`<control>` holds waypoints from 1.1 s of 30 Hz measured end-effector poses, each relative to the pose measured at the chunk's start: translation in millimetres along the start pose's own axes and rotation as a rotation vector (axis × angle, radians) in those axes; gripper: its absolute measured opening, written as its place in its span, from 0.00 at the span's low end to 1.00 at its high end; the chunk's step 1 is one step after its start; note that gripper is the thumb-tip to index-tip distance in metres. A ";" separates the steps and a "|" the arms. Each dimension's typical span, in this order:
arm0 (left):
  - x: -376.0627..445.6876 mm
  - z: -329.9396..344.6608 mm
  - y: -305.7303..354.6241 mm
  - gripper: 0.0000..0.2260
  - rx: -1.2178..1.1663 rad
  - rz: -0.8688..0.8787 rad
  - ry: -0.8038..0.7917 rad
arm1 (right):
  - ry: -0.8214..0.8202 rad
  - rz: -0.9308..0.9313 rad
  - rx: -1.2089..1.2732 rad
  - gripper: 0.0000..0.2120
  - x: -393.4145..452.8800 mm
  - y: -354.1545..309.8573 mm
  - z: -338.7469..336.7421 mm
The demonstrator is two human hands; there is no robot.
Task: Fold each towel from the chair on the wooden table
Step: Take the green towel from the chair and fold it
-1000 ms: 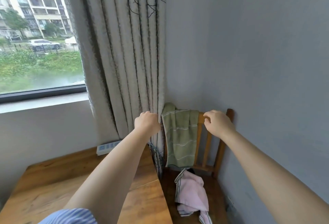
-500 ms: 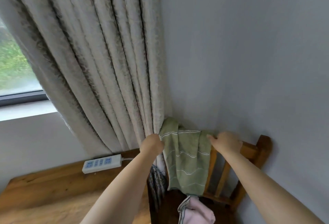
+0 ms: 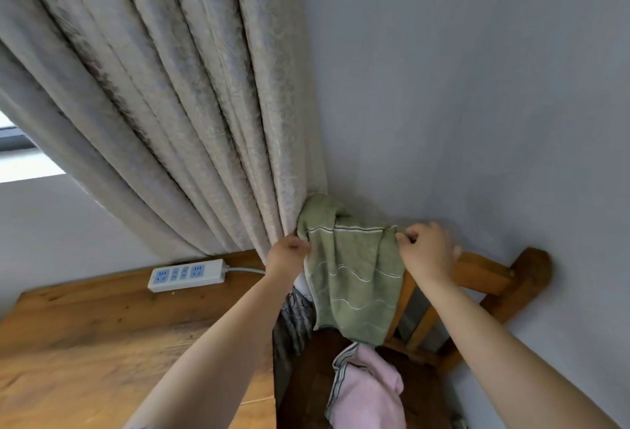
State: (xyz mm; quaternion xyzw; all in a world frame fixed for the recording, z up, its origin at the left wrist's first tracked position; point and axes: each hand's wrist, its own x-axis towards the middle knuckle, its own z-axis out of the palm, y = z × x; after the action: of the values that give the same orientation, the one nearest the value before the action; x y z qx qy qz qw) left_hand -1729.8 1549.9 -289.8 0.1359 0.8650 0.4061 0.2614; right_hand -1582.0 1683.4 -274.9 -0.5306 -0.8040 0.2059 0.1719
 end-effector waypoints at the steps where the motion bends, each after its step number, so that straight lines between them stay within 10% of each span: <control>1: -2.1 -2.5 0.6 0.05 -0.027 -0.012 0.007 | -0.003 -0.001 0.014 0.08 -2.7 -0.5 -0.8; 17: -131.1 -118.3 -21.5 0.08 -0.078 0.281 0.228 | 0.171 -0.369 0.161 0.08 -147.2 -51.3 -67.8; 33: -310.2 -358.6 -193.3 0.12 -0.066 0.111 0.575 | -0.178 -0.485 0.147 0.09 -354.1 -209.6 -62.2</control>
State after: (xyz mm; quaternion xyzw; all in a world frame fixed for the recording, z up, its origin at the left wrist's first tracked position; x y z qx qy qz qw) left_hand -1679.6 1062.3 -142.0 0.0540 0.8812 0.4696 -0.0128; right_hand -1581.5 1291.6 -134.6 -0.2886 -0.9024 0.2626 0.1830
